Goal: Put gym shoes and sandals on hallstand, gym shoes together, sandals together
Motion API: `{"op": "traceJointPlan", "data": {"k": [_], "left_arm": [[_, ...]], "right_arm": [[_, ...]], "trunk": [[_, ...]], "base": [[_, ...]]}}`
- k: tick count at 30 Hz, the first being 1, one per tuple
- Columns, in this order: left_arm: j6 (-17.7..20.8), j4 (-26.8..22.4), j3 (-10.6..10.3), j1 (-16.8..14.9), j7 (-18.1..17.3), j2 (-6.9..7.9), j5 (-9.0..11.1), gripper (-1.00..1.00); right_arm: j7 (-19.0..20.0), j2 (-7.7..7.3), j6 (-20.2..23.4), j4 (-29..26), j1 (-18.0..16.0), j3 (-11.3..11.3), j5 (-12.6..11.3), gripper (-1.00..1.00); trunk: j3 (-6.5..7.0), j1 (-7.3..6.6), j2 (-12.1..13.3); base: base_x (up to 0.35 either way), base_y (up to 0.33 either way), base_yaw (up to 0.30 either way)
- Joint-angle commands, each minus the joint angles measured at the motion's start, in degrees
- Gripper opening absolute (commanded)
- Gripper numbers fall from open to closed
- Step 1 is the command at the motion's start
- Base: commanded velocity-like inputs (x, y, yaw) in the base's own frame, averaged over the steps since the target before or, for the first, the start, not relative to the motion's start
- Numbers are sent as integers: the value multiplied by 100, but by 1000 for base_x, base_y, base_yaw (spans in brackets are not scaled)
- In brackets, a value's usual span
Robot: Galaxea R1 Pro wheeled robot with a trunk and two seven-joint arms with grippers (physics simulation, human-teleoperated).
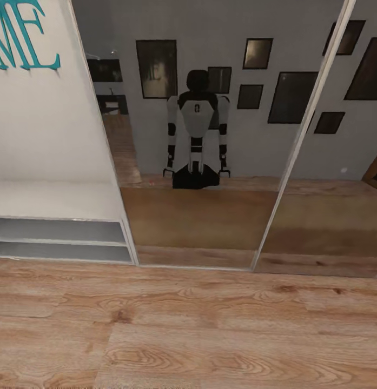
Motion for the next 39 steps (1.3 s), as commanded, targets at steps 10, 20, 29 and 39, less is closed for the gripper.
{"op": "traceJointPlan", "data": {"k": [10,20,29,39], "left_arm": [[-20,11,4,-5,-11,-4,13,100],[-20,7,0,-5,-12,-9,11,100],[-20,7,-8,-5,-12,-10,11,100],[-20,7,-9,-5,-12,-1,5,100]], "right_arm": [[-6,1,-17,2,-2,-7,4,100],[-3,1,-17,1,-2,-7,9,100],[-2,1,-17,2,-2,-5,13,100],[0,1,-17,8,-2,2,13,100]], "trunk": [[-55,0,-2],[-106,0,-2],[-151,0,-2],[-202,0,-2]], "base": [[0,0,229],[0,0,229],[16,0,229],[273,0,230]]}}
